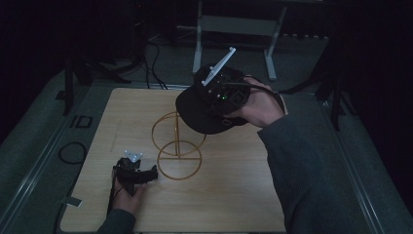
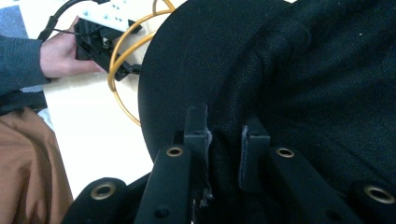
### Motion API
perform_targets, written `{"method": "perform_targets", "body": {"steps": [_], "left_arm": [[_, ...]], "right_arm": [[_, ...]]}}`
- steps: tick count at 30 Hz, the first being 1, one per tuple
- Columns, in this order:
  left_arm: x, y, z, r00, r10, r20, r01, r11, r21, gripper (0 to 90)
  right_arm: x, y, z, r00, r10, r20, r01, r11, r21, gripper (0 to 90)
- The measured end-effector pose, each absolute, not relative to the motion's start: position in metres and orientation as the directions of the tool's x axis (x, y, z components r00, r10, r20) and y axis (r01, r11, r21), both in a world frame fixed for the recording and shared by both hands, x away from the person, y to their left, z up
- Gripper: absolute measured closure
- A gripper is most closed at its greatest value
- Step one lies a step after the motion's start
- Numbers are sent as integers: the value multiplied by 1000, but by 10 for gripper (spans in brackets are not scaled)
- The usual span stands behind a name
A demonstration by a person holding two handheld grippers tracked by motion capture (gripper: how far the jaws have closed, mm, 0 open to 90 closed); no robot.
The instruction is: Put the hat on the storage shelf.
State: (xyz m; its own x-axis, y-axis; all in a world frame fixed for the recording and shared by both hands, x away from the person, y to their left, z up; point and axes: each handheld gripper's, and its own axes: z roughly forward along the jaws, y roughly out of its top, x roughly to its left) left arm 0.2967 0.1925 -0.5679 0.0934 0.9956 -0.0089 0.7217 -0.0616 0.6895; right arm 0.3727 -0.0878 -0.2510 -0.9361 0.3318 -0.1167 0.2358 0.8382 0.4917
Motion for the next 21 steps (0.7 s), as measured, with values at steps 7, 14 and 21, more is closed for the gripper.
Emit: {"method": "perform_targets", "body": {"steps": [7, 14, 21], "left_arm": [[297, 193, -568, 93, 996, -9, 721, -61, 690, 12], [297, 193, -568, 93, 996, -9, 721, -61, 690, 12], [297, 193, -568, 95, 995, -10, 723, -62, 688, 12]], "right_arm": [[369, -80, -249, -942, 314, -115, 219, 840, 497, 777], [367, -73, -249, -947, 303, -109, 212, 841, 498, 774], [365, -69, -246, -949, 293, -113, 201, 842, 500, 774]]}}
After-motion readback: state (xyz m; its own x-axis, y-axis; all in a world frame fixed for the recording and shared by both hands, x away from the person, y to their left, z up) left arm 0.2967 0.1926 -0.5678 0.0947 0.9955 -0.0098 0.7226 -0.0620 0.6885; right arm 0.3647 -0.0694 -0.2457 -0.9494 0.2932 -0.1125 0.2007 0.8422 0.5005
